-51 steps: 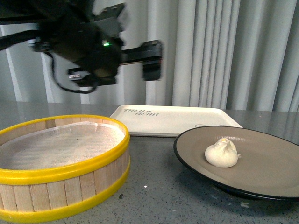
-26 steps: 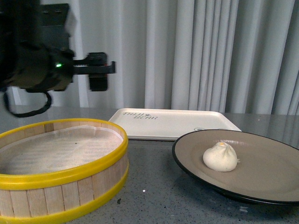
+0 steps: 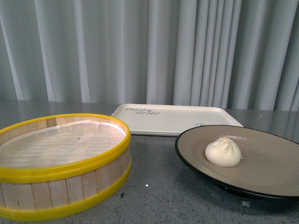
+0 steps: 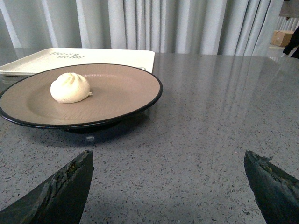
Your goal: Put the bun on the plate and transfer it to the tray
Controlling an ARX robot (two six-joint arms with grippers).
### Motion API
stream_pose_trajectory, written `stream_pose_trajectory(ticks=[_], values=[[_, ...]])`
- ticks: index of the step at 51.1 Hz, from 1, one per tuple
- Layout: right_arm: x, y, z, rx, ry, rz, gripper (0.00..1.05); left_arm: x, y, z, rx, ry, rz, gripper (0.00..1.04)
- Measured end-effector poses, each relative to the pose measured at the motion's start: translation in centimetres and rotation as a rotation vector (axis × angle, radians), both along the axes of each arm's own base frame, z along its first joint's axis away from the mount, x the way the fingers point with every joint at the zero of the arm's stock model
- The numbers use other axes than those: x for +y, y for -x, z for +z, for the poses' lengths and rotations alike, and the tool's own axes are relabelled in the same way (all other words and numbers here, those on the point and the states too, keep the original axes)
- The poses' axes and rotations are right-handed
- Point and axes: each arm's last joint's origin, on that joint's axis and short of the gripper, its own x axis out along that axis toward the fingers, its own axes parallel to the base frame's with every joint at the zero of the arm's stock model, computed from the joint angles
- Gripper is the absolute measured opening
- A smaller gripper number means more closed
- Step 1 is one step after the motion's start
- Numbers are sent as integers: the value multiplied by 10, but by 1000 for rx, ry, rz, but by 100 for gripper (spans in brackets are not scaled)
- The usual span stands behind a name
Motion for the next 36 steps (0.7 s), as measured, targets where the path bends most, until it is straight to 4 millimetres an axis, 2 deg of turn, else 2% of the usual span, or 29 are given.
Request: stream_pose_trajectory(ticks=[11, 15, 36], values=[[0, 0, 0, 0, 0, 0, 96, 7, 31, -15, 1, -1, -10, 4], [0, 0, 0, 0, 0, 0, 96, 17, 44, -20, -1, -1, -12, 4], [0, 0, 0, 0, 0, 0, 96, 19, 79, -32, 2, -1, -5, 4]])
